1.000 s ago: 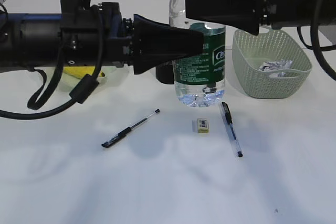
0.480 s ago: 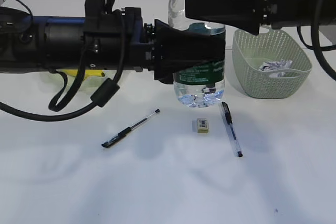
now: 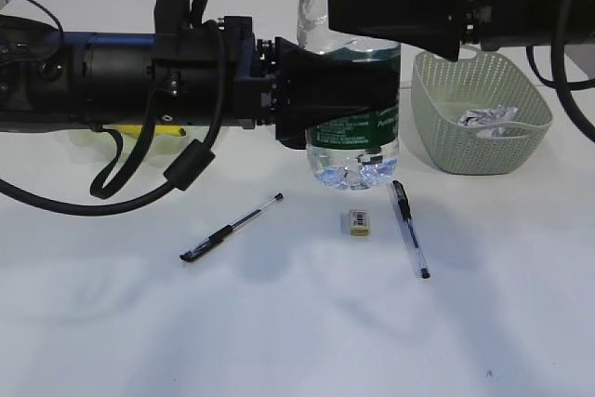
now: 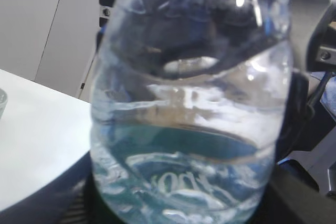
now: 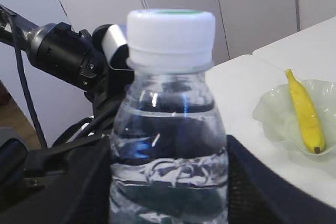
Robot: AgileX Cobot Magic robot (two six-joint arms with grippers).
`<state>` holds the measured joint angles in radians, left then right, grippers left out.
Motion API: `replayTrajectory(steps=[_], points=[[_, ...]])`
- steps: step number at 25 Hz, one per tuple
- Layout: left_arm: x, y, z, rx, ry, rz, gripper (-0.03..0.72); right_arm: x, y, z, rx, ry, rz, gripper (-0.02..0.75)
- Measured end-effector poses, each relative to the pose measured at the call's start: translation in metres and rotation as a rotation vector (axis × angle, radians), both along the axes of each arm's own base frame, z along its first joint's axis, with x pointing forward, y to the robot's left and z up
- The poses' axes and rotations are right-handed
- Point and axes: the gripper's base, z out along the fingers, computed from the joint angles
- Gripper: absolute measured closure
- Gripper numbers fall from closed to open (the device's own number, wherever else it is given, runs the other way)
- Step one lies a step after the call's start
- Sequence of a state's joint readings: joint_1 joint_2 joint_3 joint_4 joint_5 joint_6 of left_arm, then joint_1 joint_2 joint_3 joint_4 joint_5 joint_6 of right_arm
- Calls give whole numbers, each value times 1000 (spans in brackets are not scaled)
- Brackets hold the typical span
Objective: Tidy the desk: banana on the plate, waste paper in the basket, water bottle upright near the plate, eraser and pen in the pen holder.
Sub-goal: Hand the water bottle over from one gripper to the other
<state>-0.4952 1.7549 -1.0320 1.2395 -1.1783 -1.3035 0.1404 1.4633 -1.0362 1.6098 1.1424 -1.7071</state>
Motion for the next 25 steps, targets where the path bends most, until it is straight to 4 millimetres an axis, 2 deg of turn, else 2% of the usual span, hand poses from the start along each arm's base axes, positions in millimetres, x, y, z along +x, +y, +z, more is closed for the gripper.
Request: replayTrajectory(steps=[5, 14, 16, 21, 25], points=[[0, 0, 0, 0, 0, 0, 288, 0, 0, 0, 2, 0, -1, 307], [0, 0, 0, 0, -2, 0, 295, 0, 0, 0, 1, 0, -2, 300], [0, 0, 0, 2, -8, 2, 298, 1, 0, 0, 0, 0, -6, 274], [2, 0, -4, 23, -10, 16, 306, 2, -1, 1, 3, 0, -27, 154], [3, -1, -8, 48, -9, 22, 306, 4, -1, 0, -7, 5, -40, 127]])
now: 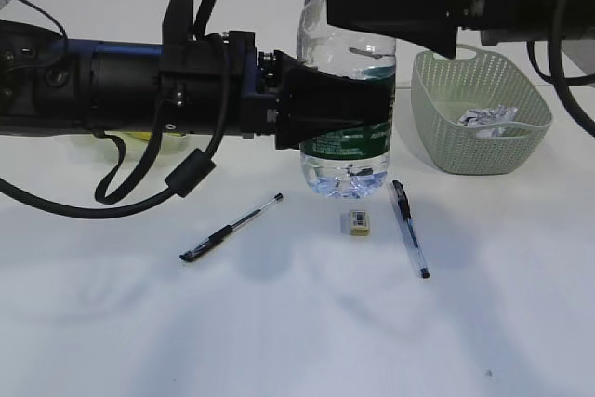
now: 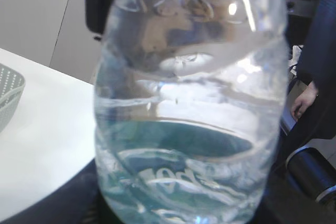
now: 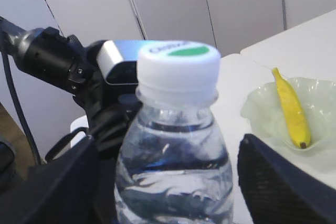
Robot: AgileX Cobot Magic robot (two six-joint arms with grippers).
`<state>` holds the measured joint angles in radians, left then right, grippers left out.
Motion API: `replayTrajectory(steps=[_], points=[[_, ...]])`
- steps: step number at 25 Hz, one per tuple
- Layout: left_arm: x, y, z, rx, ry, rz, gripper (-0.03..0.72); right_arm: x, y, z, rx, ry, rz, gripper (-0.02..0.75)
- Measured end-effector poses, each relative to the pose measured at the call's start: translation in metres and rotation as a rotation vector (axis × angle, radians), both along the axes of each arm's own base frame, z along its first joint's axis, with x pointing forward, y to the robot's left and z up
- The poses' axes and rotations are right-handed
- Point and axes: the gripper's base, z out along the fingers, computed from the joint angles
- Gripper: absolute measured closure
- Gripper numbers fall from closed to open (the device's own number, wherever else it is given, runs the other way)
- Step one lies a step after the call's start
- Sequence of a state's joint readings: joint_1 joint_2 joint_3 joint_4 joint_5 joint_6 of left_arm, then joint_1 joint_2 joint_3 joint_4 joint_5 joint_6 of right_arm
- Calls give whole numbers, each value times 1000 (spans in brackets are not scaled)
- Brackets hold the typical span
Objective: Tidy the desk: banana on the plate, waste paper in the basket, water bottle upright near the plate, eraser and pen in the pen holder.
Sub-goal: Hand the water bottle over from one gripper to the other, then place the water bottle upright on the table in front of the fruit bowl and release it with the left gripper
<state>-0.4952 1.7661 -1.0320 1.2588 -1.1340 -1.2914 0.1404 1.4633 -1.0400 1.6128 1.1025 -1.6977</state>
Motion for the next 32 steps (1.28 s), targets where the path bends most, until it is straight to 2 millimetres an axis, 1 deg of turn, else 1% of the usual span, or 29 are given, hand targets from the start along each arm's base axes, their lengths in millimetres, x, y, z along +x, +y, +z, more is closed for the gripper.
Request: replayTrajectory(steps=[6, 10, 14, 18, 23, 28, 32], points=[[7, 9, 0, 1, -1, 32, 306, -1, -2, -10, -126, 33, -10, 125], [13, 16, 0, 3, -1, 56, 306, -1, -7, -8, -251, 60, -50, 125], [15, 20, -1, 14, -7, 58, 306, 3, -15, -7, -384, 138, -124, 126], [15, 20, -2, 18, -9, 56, 306, 9, -27, -7, -491, 271, -272, 129], [20, 28, -2, 25, -12, 79, 307, 14, -45, -8, -607, 436, -503, 131], [32, 47, -3, 34, -15, 135, 307, 12, -69, -10, -790, 560, -718, 140], [42, 67, -5, 63, -44, 178, 307, 10, -82, -10, -911, 583, -809, 141]])
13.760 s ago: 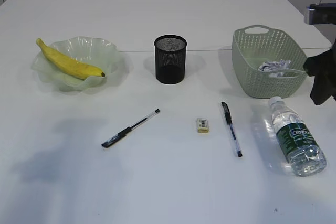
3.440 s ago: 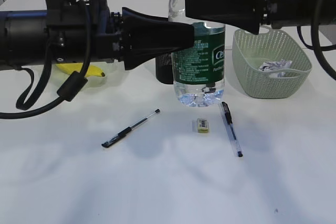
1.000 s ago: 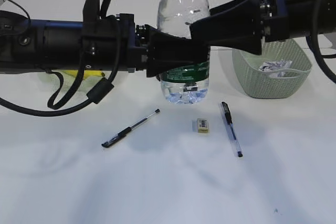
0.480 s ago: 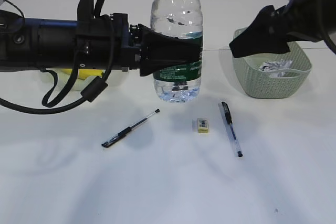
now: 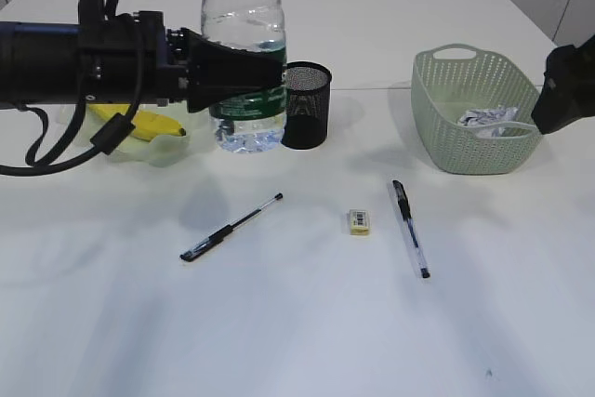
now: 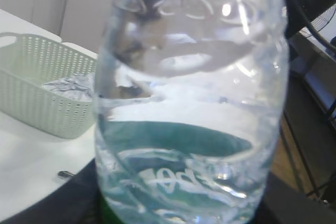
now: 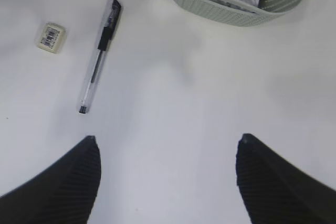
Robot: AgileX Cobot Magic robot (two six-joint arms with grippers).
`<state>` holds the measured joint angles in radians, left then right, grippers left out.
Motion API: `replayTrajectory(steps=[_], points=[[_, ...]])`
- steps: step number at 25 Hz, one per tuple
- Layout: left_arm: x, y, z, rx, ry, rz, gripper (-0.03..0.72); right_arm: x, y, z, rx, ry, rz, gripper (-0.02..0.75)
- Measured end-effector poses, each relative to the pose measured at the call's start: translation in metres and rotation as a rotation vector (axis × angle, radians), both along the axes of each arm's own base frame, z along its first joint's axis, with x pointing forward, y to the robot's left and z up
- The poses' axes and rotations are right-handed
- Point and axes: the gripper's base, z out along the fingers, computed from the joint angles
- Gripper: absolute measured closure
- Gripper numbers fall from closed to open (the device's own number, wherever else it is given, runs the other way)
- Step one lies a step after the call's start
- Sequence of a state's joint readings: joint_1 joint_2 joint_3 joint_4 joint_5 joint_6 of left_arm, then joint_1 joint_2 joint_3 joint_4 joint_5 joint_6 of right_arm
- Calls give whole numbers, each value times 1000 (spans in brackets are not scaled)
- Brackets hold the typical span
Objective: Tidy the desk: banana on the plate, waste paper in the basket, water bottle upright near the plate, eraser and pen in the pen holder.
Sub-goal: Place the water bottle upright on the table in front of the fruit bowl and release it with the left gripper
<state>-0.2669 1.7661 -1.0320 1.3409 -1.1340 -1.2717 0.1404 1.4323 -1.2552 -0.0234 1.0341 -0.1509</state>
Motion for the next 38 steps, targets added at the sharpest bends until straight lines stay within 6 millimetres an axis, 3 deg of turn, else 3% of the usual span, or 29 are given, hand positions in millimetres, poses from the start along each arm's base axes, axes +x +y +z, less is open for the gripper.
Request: replayTrajectory(steps=[8, 13, 20, 26, 33, 38], points=[[18, 43, -1, 55, -109, 103, 307, 0, -2, 0, -16, 4, -18, 142], [25, 56, -6, 141, -182, 164, 307, 0, -2, 0, -15, 4, -20, 143], [33, 60, -9, 198, -282, 235, 307, 0, -2, 0, -12, 1, -26, 143], [41, 62, -16, 170, -263, 294, 307, 0, -2, 0, -10, -1, -28, 143], [41, 61, -16, 167, -266, 291, 307, 0, -2, 1, -10, -3, -28, 143], [37, 57, -13, 129, -377, 218, 307, 0, -2, 1, -10, -3, -28, 143]])
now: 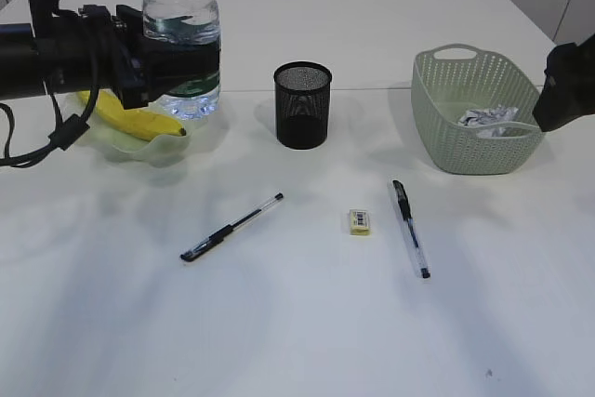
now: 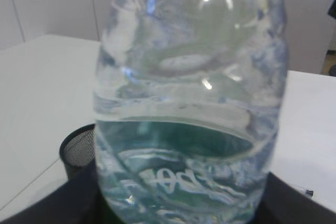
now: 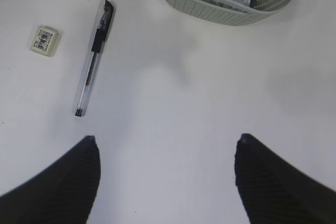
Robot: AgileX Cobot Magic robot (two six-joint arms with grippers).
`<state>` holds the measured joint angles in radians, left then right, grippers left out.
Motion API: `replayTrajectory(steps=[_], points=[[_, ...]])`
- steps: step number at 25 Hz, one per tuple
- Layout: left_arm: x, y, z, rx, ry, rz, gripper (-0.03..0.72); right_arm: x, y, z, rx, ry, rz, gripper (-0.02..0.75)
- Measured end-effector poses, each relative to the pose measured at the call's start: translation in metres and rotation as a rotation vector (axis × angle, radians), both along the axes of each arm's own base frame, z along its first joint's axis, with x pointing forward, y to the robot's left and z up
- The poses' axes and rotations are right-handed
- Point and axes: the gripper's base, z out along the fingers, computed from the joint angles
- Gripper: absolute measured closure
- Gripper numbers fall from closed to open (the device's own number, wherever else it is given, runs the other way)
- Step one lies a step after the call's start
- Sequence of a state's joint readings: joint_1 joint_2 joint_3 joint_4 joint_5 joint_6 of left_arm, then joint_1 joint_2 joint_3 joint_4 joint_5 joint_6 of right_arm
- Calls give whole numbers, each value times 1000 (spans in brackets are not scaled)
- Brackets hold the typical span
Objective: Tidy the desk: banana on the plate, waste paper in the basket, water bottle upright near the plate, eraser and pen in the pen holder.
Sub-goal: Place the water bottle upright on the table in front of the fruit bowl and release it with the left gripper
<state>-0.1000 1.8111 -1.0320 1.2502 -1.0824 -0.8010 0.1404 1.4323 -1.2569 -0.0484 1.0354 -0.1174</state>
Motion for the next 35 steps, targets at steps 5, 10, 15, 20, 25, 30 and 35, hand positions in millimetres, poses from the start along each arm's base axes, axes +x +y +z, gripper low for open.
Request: replayTrajectory(steps=[5, 10, 15, 20, 25, 30, 35], points=[[7, -1, -21, -20, -13, -9, 307, 0, 0, 0, 0, 0, 0, 143], [17, 1, -41, -13, -22, 38, 307, 0, 0, 0, 0, 0, 0, 143], [24, 3, -65, -21, 19, 79, 307, 0, 0, 0, 0, 0, 0, 143], [28, 3, -87, 7, 38, 95, 307, 0, 0, 0, 0, 0, 0, 143], [30, 4, -101, 17, 58, 113, 307, 0, 0, 0, 0, 0, 0, 143], [32, 5, -117, 23, 88, 125, 307, 0, 0, 0, 0, 0, 0, 143], [34, 6, -129, 29, 102, 147, 307, 0, 0, 0, 0, 0, -1, 144]])
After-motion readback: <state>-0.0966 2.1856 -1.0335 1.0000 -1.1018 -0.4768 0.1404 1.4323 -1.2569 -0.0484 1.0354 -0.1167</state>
